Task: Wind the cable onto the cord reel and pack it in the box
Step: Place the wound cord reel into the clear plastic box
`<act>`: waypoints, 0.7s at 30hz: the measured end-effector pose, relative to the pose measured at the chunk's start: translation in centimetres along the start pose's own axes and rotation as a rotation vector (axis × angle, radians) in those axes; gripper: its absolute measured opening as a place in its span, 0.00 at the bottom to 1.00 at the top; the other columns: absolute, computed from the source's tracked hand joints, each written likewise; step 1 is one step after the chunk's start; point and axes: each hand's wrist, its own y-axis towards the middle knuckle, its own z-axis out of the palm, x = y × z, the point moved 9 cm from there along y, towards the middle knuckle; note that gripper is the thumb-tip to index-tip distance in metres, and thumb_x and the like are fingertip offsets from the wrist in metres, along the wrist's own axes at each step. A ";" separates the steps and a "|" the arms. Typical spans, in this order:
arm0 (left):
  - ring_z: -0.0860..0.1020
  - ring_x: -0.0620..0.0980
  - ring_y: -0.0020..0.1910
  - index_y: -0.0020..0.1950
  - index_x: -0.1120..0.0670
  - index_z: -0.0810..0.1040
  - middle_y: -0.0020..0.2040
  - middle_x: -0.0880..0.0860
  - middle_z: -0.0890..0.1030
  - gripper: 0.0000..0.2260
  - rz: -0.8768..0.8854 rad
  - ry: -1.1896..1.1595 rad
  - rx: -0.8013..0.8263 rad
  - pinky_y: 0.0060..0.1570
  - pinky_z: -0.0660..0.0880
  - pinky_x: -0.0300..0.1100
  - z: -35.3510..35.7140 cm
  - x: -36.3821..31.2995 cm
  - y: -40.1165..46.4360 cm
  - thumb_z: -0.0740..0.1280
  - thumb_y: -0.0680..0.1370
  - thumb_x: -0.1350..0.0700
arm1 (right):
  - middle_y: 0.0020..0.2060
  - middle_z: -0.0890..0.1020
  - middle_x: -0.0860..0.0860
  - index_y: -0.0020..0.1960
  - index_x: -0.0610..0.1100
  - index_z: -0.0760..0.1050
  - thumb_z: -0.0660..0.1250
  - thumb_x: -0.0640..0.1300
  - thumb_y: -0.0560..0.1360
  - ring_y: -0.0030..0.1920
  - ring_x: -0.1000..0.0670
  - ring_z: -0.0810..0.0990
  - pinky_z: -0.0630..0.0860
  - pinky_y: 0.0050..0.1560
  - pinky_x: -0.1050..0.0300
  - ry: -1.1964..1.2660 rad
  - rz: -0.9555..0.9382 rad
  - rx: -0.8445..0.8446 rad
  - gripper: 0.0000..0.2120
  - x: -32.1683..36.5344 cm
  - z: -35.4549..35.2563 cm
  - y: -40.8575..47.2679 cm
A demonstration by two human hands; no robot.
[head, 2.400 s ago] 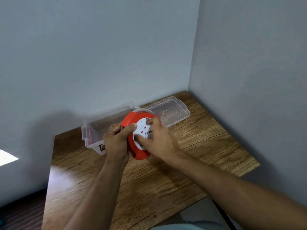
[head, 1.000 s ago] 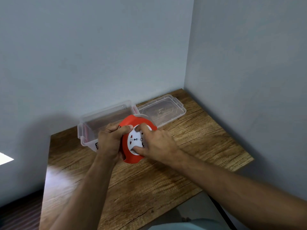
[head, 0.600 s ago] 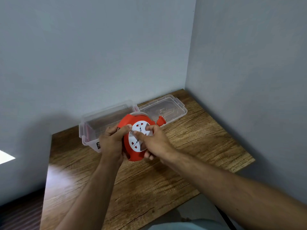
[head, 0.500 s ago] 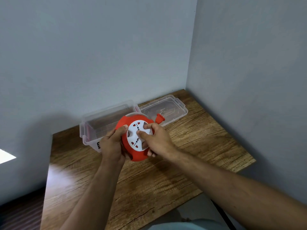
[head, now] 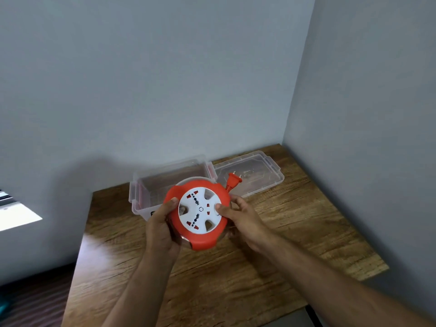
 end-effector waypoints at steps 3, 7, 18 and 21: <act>0.89 0.56 0.40 0.46 0.51 0.88 0.45 0.57 0.91 0.07 0.050 0.037 -0.045 0.38 0.86 0.53 0.0 -2.3 0.1 0.70 0.79 0.58 | 0.52 0.86 0.44 0.65 0.51 0.71 0.75 0.45 0.74 0.47 0.42 0.87 0.82 0.38 0.51 -0.020 -0.058 0.070 0.23 2.3 1.0 1.2; 0.84 0.65 0.59 0.61 0.55 0.85 0.60 0.63 0.86 0.11 0.197 0.046 -0.088 0.58 0.82 0.64 0.5 -7.0 1.1 0.68 0.81 0.60 | 0.43 0.86 0.43 0.57 0.42 0.77 0.71 0.48 0.78 0.38 0.46 0.84 0.79 0.33 0.55 -0.200 -0.191 -0.002 0.12 7.2 1.9 3.7; 0.87 0.55 0.46 0.63 0.55 0.83 0.51 0.54 0.89 0.14 0.211 0.216 -0.241 0.34 0.83 0.45 -1.9 -12.6 8.7 0.73 0.79 0.52 | 0.44 0.86 0.47 0.59 0.45 0.74 0.78 0.38 0.71 0.46 0.43 0.86 0.84 0.48 0.44 -0.125 -0.202 -0.007 0.20 12.0 5.0 12.7; 0.88 0.50 0.39 0.64 0.55 0.82 0.48 0.51 0.88 0.15 0.212 0.344 -0.253 0.32 0.83 0.43 -2.5 -12.8 10.5 0.72 0.80 0.50 | 0.53 0.82 0.44 0.64 0.47 0.71 0.79 0.37 0.70 0.50 0.42 0.85 0.84 0.48 0.42 -0.205 -0.153 -0.062 0.28 11.2 4.5 14.4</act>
